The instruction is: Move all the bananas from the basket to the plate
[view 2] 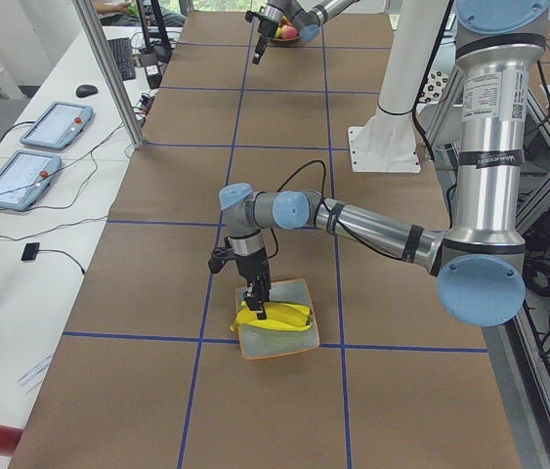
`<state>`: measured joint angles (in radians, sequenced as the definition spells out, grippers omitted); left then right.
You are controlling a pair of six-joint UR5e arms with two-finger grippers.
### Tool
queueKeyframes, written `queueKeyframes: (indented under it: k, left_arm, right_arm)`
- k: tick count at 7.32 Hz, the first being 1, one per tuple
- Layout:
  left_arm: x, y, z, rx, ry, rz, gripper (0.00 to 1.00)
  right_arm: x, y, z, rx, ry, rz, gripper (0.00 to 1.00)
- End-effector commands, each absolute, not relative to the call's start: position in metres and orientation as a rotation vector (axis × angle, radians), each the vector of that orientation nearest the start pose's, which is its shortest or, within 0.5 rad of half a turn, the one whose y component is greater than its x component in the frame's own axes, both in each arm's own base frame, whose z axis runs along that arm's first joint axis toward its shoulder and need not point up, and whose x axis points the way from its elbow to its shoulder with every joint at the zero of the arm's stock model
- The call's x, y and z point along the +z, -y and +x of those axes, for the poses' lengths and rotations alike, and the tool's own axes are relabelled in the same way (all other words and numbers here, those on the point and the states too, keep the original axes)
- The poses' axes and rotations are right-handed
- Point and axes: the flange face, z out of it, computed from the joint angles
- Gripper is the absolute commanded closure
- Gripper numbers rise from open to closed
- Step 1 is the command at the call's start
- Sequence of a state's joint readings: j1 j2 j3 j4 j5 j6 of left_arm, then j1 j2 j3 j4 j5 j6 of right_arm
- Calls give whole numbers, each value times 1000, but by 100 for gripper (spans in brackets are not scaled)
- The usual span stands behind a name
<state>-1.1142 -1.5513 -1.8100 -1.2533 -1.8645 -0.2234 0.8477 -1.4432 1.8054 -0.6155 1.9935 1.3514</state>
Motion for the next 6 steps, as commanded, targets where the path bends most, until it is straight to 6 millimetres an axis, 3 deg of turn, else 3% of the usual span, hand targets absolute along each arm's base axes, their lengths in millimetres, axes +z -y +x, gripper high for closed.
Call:
queueKeyframes:
  k: [1,6]
  left_arm:
    - [639,468,105,228,-186,-137,100]
    - [637,470,112,228,-194,-128,100]
  right_arm:
    - [370,462,-285,254,1298,351,0]
    - [369,463,-286,254,1298,351,0]
